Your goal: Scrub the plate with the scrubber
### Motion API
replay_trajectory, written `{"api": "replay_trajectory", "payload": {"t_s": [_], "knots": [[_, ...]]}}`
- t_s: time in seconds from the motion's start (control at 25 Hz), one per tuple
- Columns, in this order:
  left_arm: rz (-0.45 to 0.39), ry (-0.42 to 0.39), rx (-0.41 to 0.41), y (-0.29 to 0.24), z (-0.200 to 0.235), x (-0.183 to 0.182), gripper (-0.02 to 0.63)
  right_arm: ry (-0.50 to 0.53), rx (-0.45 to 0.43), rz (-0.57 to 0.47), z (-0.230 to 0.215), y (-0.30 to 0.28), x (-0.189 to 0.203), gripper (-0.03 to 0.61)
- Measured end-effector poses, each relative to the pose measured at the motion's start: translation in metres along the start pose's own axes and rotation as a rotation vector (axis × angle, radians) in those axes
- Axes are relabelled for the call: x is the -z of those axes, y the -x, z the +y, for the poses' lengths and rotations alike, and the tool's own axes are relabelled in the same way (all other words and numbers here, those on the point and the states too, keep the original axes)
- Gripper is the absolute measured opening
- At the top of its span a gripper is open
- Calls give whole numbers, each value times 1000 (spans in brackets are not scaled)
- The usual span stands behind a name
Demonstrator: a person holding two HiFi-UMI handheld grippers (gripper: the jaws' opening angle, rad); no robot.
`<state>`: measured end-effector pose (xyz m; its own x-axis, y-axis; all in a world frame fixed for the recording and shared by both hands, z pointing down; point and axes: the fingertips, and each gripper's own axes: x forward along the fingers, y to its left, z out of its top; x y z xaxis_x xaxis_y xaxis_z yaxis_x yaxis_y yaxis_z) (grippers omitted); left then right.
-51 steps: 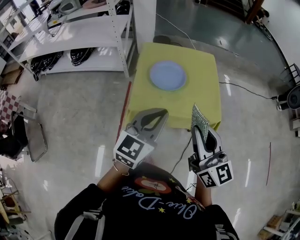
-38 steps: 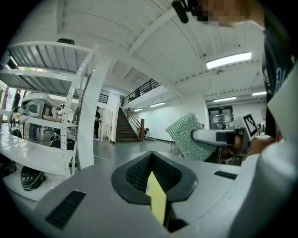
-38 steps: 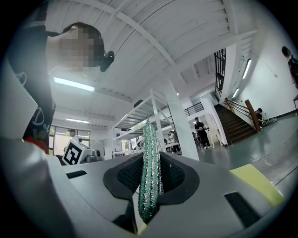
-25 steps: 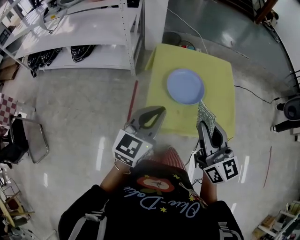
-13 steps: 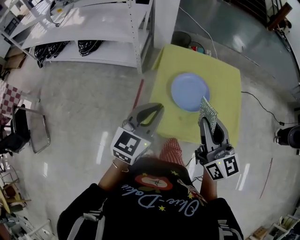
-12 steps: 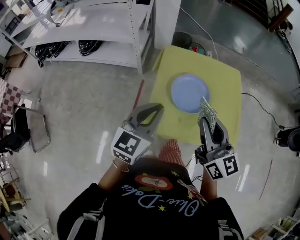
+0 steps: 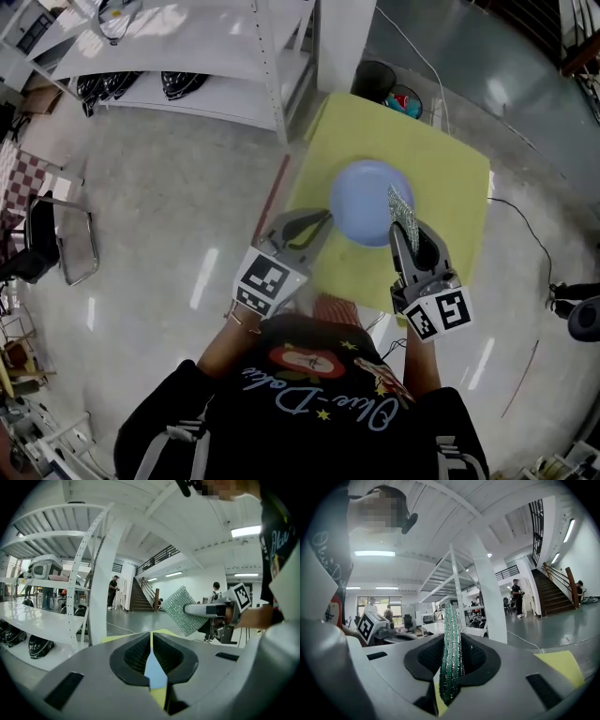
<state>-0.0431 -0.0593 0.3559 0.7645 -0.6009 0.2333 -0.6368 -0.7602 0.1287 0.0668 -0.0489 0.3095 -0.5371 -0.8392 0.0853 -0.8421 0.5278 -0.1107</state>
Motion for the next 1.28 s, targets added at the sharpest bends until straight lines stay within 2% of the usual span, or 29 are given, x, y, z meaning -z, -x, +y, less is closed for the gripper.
{"api": "replay_trajectory", "payload": {"t_s": [0.16,0.32,0.48,0.6,0.84,1.04,1.16,1.28], "knots": [[10,23,-32,-30,6,8,-3,28,-37,84,-33,-18,26,61],[56,48,-63,-58,11,24,-3,29,-108,174,-59,-35,59,61],[99,94,-103,-76,18,42,-3,5,-171,226,-74,-55,83,61],[142,133,-139,-83,23,60,-3,24,-220,265,-81,-70,103,61],[187,195,-236,-89,46,90,-3,157,-295,381,-91,-100,147,61],[232,246,-314,-96,67,120,-3,257,-308,458,-105,-120,180,61],[233,303,-332,-99,79,125,-3,312,-307,504,-107,-129,194,61],[275,312,-330,-100,86,141,-3,371,-324,558,-104,-135,208,61]]}}
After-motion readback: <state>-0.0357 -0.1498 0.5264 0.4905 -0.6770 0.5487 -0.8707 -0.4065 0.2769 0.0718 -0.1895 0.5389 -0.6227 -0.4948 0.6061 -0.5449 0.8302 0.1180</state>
